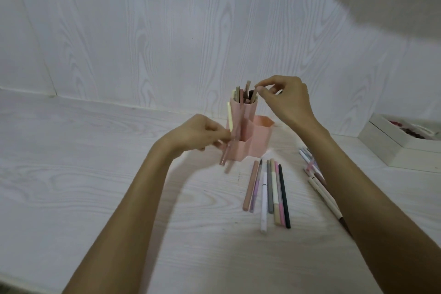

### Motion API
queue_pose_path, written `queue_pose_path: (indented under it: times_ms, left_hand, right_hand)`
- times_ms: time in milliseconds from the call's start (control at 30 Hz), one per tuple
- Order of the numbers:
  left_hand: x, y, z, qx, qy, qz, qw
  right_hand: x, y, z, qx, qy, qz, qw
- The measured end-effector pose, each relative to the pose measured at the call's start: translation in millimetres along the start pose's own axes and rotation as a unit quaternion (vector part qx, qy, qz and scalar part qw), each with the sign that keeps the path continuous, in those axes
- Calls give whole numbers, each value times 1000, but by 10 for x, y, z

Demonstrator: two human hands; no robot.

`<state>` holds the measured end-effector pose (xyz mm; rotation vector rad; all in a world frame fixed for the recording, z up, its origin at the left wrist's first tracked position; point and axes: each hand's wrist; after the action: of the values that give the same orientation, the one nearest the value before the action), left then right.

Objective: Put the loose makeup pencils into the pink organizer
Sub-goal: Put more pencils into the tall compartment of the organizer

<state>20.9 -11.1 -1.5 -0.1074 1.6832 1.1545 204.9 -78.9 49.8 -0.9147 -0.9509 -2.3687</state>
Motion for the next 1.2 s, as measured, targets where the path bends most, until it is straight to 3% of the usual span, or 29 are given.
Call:
queue_pose_path:
  times_ms: [100,167,267,333,400,467,533,700,1000,1200]
  left_hand:
    - [-53,-66,41,-161,-89,-91,979]
    - [-89,-143,84,-270,-131,-89,950]
    - [-104,-236,136,-348,-152,-86,921]
    - [-94,-301,195,-362,-123,-77,921]
    - [-71,-375,274,-359,-83,-43,929]
    - [-51,-445,336,-349,-58,-20,935]
    - [-50,-502,387,-343,-41,-1,938]
    - [-59,-608,450,-347,19,125,929]
    - [-56,-600,467,-305,75,129,941]
    - [-52,-573,467,-349,45,134,926]
  right_hand:
    - [17,117,-115,30,-50,89,994]
    - [-23,190,-209,38,-65,119,990]
    - [-196,305,-339,40,-88,85,992]
    - [-363,368,-405,79,-144,2,986]
    - [-509,371,-467,169,-223,-94,955]
    - [-602,316,-525,242,-286,-124,919]
    - [-660,259,-565,268,-308,-119,905]
    - [-712,204,-565,287,-293,-120,904]
    - [-765,220,-607,270,-317,-102,903]
    - [-749,163,-644,241,-296,-119,917]
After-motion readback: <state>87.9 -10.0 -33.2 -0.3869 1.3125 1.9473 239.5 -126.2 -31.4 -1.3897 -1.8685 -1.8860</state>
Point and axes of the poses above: each hand's wrist, its own z-axis towards the middle knuckle, its own y-axis out of the back of the hand, x = y × z, and after that the axes turned 9 degrees about z, right-handed
